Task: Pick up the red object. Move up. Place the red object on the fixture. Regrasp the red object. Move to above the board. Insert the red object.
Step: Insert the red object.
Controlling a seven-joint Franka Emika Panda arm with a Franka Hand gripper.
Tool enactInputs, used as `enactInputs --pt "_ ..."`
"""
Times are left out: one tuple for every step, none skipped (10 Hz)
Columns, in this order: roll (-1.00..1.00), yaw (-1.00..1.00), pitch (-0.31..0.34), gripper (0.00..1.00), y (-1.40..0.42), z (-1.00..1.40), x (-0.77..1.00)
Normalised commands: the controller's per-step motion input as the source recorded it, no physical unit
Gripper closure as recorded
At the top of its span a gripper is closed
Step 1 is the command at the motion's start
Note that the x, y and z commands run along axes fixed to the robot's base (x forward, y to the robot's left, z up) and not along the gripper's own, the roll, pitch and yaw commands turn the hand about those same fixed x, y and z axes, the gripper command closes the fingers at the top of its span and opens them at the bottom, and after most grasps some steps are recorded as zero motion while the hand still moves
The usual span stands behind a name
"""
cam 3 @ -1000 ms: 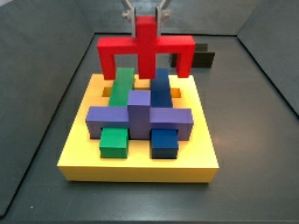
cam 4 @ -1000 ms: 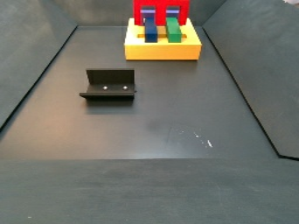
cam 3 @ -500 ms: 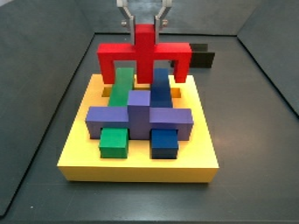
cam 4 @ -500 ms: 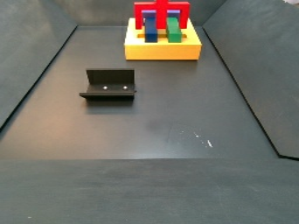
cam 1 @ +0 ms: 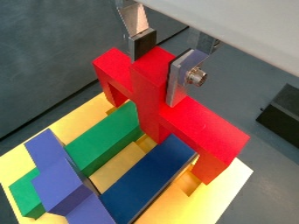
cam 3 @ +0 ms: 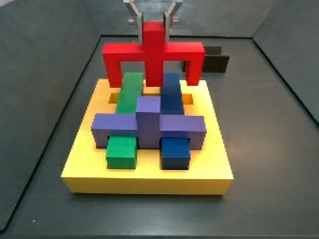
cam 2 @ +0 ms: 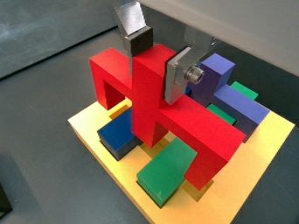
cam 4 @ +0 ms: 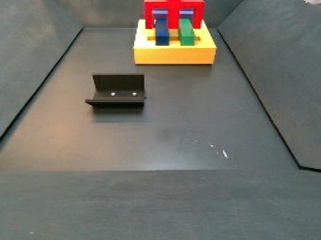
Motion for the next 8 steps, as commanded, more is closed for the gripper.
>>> enactInputs --pt "0.0 0.0 -0.117 1.0 -0.06 -0.28 -0.01" --pt "0.0 0.0 -0.114 1.0 -0.05 -0.24 -0.05" --pt "0.0 0.0 -0.107 1.0 -0.02 -0.22 -0.04" --pt "-0.13 0.0 -0.007 1.0 0.0 0.05 -0.01" --pt "-0.17 0.0 -0.019 1.0 0.0 0.33 -0.19" --pt "-0.18 0.0 -0.029 1.0 0.0 0.38 -0.12" --pt "-0.09 0.0 -0.066 1.0 0.0 0.11 -0.07" --pt "0.0 0.0 -0.113 1.0 -0.04 -0.17 0.0"
